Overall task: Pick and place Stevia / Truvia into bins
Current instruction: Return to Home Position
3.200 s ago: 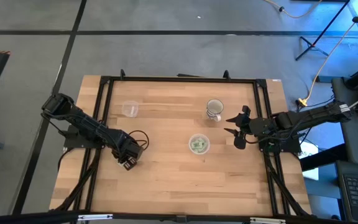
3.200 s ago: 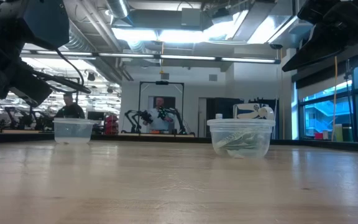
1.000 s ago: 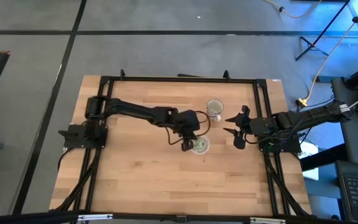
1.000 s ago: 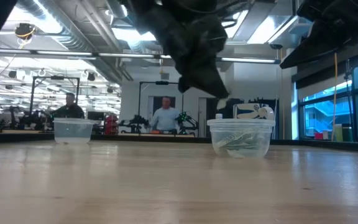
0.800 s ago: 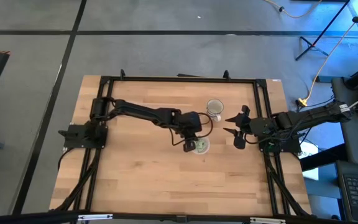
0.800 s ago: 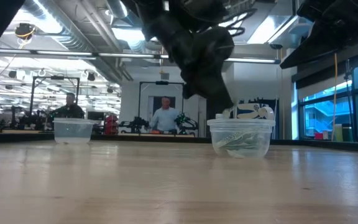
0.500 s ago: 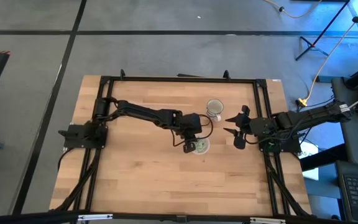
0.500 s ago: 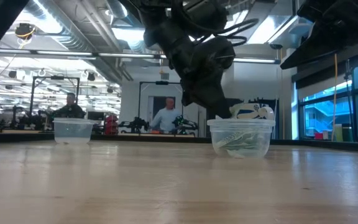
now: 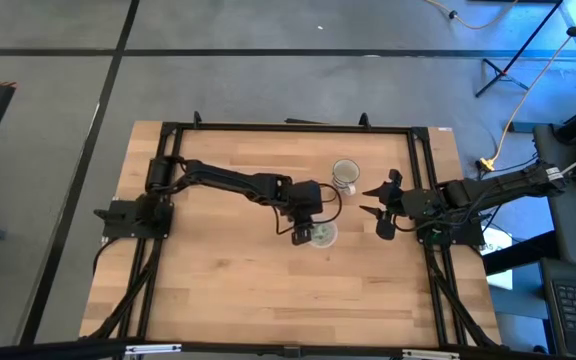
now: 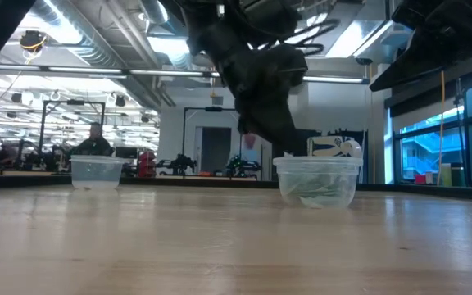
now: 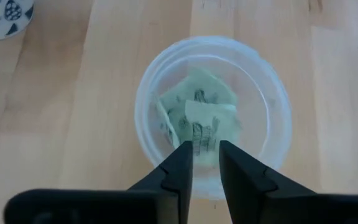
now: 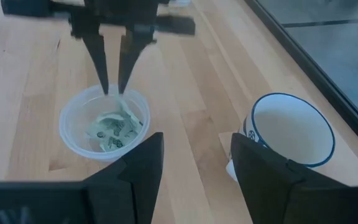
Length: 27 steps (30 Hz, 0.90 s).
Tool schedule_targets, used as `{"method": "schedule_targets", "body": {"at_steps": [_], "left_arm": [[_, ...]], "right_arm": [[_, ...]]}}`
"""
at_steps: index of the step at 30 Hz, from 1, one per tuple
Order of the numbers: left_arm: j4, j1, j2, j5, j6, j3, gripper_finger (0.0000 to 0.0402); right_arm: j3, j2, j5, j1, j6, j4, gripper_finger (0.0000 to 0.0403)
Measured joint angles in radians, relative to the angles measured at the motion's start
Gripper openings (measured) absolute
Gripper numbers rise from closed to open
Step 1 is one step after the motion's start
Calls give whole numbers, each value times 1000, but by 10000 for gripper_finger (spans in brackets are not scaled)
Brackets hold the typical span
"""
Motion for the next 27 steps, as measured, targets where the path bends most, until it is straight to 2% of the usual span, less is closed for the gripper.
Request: {"method": "schedule_targets", "body": {"at_steps": [6, 13, 16, 19, 27], "left_arm": [[-173, 21, -99, -12, 24, 37, 76], [-182, 19, -334, -206, 32, -79, 72], [-147, 14, -460, -278, 13, -187, 72], [-57, 3, -597, -334, -6, -341, 72], [248, -6, -976, -341, -15, -766, 70]], "right_arm": [[0, 0, 0, 0, 4, -10, 192], [0, 0, -2, 0, 29, -49, 192], [-2, -6, -5, 0, 102, -64, 192], [-2, -26, -20, 0, 107, -60, 192], [-2, -118, -20, 0, 102, -27, 192]]}}
